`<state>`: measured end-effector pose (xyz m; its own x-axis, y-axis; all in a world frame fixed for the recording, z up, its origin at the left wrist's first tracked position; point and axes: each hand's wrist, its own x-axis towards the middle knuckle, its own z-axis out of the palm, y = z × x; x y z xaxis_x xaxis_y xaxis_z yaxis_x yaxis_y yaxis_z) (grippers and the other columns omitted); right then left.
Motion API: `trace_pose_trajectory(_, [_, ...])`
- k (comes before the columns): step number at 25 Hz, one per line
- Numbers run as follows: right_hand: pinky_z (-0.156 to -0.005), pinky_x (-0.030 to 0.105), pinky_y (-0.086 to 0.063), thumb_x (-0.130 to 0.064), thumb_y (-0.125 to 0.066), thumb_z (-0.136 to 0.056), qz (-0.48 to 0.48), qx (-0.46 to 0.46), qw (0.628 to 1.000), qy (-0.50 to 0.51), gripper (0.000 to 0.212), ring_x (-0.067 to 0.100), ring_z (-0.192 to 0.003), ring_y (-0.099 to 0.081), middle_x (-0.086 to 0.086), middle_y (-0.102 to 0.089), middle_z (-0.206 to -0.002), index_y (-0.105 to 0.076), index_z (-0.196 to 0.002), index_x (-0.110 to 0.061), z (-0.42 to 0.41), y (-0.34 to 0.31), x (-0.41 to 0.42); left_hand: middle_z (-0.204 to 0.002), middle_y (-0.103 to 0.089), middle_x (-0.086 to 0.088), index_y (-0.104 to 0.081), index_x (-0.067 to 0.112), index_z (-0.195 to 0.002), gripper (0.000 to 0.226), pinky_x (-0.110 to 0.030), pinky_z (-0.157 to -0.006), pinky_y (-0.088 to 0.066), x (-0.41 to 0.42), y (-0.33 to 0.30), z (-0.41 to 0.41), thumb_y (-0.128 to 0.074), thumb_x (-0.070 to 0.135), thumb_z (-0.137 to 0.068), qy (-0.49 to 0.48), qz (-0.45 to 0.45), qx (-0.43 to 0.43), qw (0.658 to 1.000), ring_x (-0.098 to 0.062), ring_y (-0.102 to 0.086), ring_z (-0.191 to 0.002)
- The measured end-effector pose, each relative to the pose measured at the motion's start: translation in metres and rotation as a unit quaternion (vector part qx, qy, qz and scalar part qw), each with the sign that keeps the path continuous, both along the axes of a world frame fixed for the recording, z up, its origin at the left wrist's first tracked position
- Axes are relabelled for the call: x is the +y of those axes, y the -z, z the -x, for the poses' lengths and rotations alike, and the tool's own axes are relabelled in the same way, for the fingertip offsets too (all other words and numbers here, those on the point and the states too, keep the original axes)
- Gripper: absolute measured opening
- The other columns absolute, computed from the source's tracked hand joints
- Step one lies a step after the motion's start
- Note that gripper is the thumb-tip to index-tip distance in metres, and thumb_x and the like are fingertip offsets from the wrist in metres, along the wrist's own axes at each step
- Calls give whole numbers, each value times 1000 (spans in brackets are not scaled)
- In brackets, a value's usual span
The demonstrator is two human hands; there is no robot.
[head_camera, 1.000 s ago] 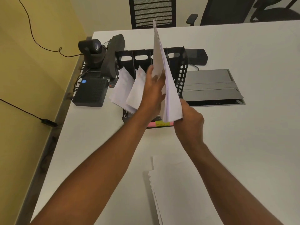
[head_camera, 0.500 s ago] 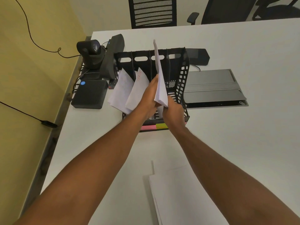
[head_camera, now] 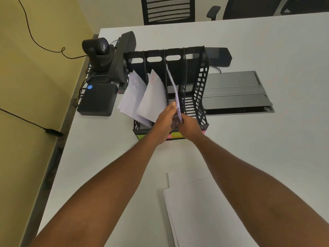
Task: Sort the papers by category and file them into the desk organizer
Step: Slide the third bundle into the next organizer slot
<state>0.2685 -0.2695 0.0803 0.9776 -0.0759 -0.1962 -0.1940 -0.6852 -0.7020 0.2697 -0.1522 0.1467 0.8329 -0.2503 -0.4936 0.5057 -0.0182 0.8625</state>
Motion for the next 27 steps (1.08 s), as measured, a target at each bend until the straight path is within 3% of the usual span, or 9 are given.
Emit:
trace_pose_trajectory(4, [-63, 25, -47, -6, -55, -90, -43, -16, 998, 31, 11, 22, -78, -60, 2, -64, -84, -61, -97, -12, 23, -5, -28, -122, -58, 9, -46, 38, -135, 39, -38, -108, -38, 11, 6, 24, -36, 52, -101, 39, -11, -20, 999, -15, -55, -118])
trace_pose_trajectory(6, [-71, 28, -53, -5, -56, -89, -134, -41, 983, 121, 17, 19, -80, -62, 2, -68, -88, -65, -99, -15, 50, 1, -50, -126, -53, 3, -43, 32, -143, 48, -37, -106, -38, 20, 13, 38, -41, 51, -99, 26, -10, -17, 999, -18, -52, -119])
trace_pose_trajectory(8, [-90, 39, -57, -6, -58, -90, -189, -37, 954, 228, 27, 22, -95, -68, 10, -73, -108, -68, -115, -10, 85, 13, -79, -125, -59, -1, -55, 35, -133, 45, -37, -101, -42, 29, 22, 58, -51, 53, -92, -17, -12, -11, 1000, -19, -57, -115])
trace_pose_trajectory(11, [-108, 42, -44, -20, -62, -91, -4, 117, 951, 287, 40, 35, -119, -61, 18, -65, -129, -61, -128, -5, 152, 48, -131, -121, -65, -4, -66, 34, -109, 26, -45, -100, -47, 40, 57, 107, -57, 44, -87, -38, -172, -22, 984, -22, -61, -109])
trace_pose_trajectory(14, [-106, 44, -38, -44, -71, -80, 95, 353, 870, 330, 68, 39, -128, -47, 22, -50, -136, -48, -131, -5, 226, 81, -146, -137, -56, -9, -52, 19, -136, 49, -35, -103, -45, 53, 106, 162, -62, 32, -90, 63, -351, 39, 934, -26, -56, -122])
trace_pose_trajectory(16, [-106, 47, -37, -51, -77, -72, 99, 398, 839, 358, 84, 42, -129, -41, 23, -41, -135, -40, -132, -5, 262, 91, -142, -142, -50, -12, -42, 15, -143, 63, -34, -104, -43, 59, 128, 188, -64, 31, -87, 130, -401, 65, 904, -28, -52, -127])
trace_pose_trajectory(19, [-107, 49, -40, -50, -83, -67, 63, 399, 813, 418, 97, 43, -127, -41, 27, -40, -135, -34, -134, 1, 286, 95, -133, -138, -56, -12, -39, 15, -144, 63, -34, -101, -45, 61, 141, 211, -64, 27, -87, 166, -407, 55, 897, -29, -55, -124])
trace_pose_trajectory(22, [-102, 51, -46, -31, -84, -71, -16, 379, 788, 485, 88, 43, -125, -43, 27, -37, -137, -30, -134, 0, 291, 96, -123, -129, -63, -10, -49, 15, -136, 51, -35, -98, -49, 58, 146, 228, -60, 21, -87, 135, -389, 58, 909, -29, -59, -117])
trace_pose_trajectory(27, [-102, 38, -44, -14, -73, -80, -104, 188, 851, 480, 73, 36, -125, -53, 23, -53, -136, -38, -144, -4, 273, 91, -115, -118, -69, -13, -64, 9, -119, 33, -39, -92, -53, 66, 153, 248, -62, 14, -86, -52, -330, 140, 932, -31, -64, -102])
